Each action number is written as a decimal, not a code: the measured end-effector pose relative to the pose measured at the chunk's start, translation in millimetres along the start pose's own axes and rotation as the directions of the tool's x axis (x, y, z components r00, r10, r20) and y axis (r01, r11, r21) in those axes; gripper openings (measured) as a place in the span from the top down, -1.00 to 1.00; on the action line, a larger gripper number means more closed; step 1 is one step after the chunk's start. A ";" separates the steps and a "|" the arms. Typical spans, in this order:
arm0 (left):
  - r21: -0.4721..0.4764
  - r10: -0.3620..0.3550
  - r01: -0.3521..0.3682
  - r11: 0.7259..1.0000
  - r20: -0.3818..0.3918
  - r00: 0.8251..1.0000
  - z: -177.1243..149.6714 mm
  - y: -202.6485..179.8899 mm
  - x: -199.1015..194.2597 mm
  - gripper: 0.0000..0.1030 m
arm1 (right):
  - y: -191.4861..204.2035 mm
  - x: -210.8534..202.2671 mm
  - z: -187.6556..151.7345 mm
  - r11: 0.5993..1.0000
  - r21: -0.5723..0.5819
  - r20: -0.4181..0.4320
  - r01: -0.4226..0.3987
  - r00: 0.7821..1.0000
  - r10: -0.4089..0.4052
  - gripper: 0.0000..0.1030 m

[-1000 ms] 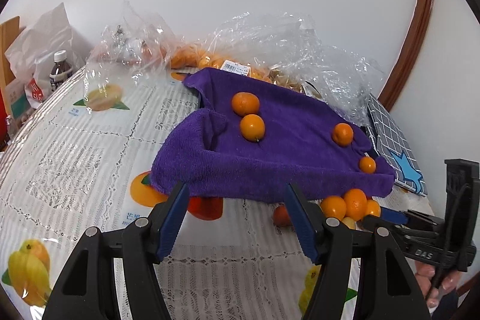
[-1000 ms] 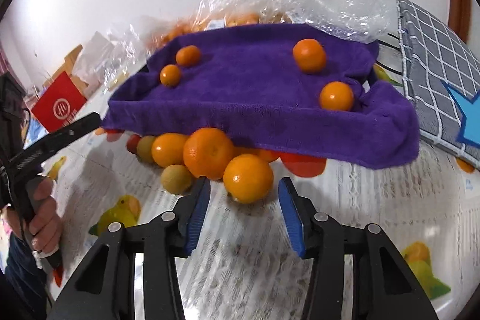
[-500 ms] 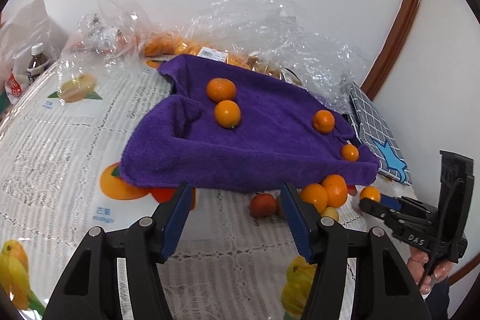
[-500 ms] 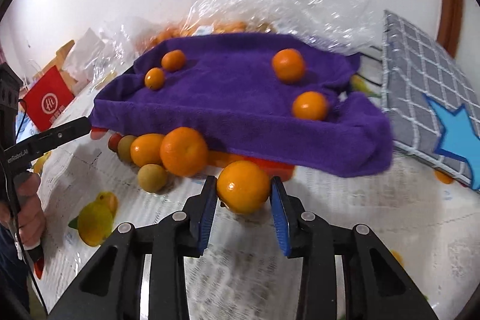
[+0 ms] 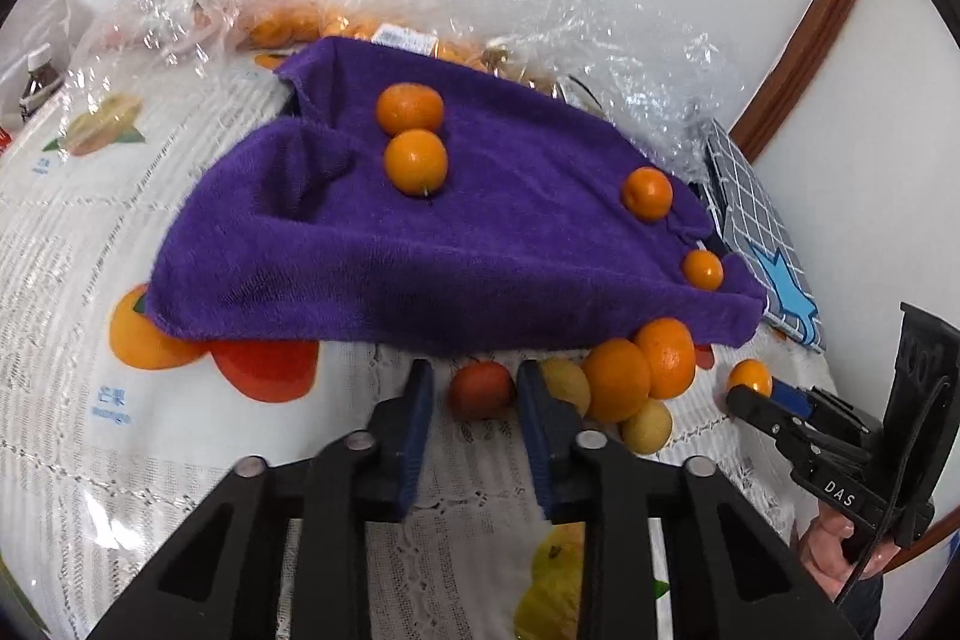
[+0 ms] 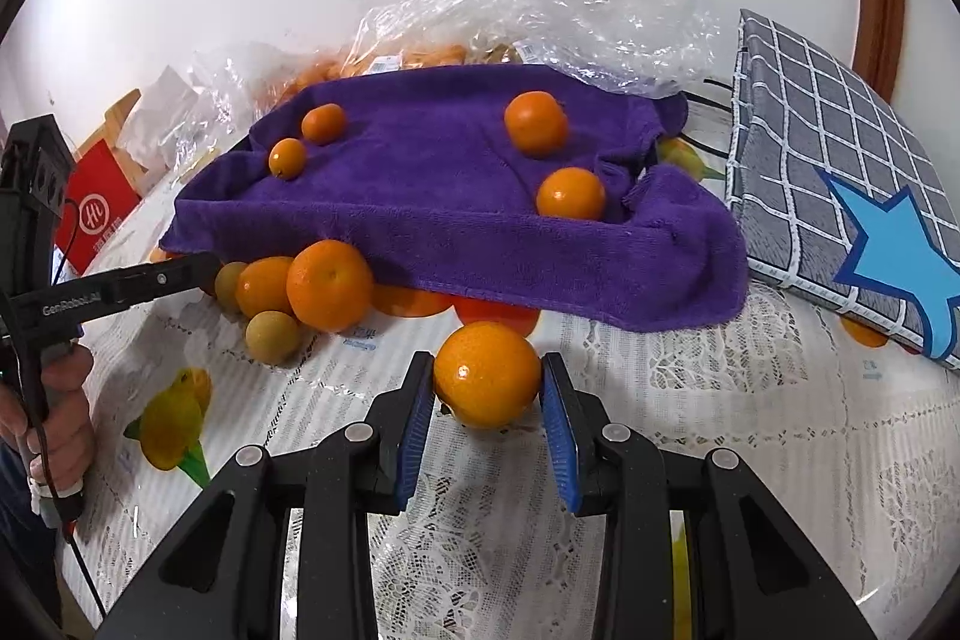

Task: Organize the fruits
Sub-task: 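Lift the orange with the right gripper while the left gripper grasps a small red fruit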

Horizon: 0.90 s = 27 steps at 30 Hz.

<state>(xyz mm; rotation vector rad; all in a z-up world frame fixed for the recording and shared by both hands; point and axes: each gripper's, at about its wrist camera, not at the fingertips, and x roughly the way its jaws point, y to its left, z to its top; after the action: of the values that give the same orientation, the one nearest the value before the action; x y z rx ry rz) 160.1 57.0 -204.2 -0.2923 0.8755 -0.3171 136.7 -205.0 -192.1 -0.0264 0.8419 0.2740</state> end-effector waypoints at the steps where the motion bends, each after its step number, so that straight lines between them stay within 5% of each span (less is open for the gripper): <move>1: 0.000 0.000 0.000 1.000 0.004 1.000 -0.4 0.4 -1.0 0.55 | 0.1 0.2 0.1 1.000 -0.001 0.000 -0.002 1.000 0.002 0.31; 12: -0.079 0.088 -0.085 0.993 0.043 0.995 -1.0 17.2 -10.4 0.55 | -5.6 0.9 -0.8 0.999 0.031 -0.004 0.019 1.000 -0.019 0.31; 18: -0.033 0.119 -0.118 0.992 0.040 0.992 -1.2 9.7 -6.3 0.55 | -0.9 4.8 -0.8 0.999 0.008 -0.022 0.034 0.999 -0.033 0.31; 27: -0.031 0.105 -0.103 0.994 0.073 0.992 -2.5 9.2 -13.5 0.55 | 4.2 3.7 -1.8 0.999 -0.021 -0.016 0.044 0.999 -0.044 0.31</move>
<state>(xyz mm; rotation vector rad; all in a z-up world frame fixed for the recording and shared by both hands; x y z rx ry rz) 151.4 70.3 -199.8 -0.2805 0.8186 -0.1962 136.6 -200.4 -195.7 -0.0668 0.8541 0.2418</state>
